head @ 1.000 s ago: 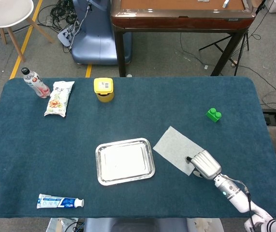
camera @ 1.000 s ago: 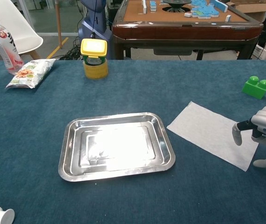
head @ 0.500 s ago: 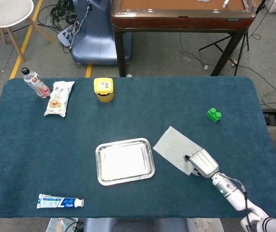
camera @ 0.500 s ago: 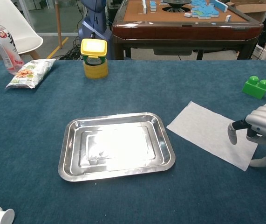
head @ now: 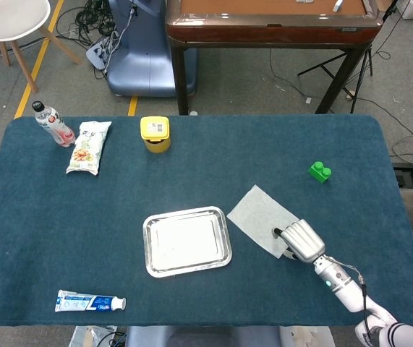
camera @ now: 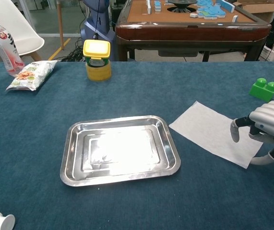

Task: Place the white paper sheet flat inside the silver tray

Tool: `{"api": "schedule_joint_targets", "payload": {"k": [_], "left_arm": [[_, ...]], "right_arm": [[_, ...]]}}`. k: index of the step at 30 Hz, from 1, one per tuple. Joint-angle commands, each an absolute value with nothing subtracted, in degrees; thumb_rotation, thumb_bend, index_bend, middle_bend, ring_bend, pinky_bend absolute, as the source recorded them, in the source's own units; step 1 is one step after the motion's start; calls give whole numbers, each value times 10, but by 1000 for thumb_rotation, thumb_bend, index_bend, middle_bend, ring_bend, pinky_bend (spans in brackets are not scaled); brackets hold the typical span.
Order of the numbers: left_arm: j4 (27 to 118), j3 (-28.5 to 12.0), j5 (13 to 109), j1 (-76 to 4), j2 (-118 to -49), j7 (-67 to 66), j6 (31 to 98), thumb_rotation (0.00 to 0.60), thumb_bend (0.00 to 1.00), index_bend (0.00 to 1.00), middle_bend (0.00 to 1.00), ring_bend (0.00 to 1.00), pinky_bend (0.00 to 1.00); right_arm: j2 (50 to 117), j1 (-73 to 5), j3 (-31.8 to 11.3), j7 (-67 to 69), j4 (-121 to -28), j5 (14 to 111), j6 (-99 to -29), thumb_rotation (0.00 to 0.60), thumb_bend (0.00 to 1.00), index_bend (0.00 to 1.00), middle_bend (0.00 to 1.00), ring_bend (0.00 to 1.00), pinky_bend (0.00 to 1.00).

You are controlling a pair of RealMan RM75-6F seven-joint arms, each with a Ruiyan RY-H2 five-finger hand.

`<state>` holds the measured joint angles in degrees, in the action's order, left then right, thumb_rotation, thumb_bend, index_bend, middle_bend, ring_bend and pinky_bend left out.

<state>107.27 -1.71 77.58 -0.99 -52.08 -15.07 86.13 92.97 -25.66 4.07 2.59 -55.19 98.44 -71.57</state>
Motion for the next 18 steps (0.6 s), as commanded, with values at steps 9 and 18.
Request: {"api": "schedule_joint_targets", "payload": {"k": [9, 18], "left_arm": [[1073, -17, 776, -9, -520, -150, 862, 600, 294, 302, 352, 286, 508], [1073, -18, 776, -9, -520, -150, 862, 600, 294, 302, 352, 285, 508]], "right_arm": [[924, -262, 40, 51, -574, 971, -698, 600, 119, 498, 1000, 1000, 1000], [922, -264, 39, 55, -582, 963, -691, 600, 332, 498, 1000, 1000, 1000]]}}
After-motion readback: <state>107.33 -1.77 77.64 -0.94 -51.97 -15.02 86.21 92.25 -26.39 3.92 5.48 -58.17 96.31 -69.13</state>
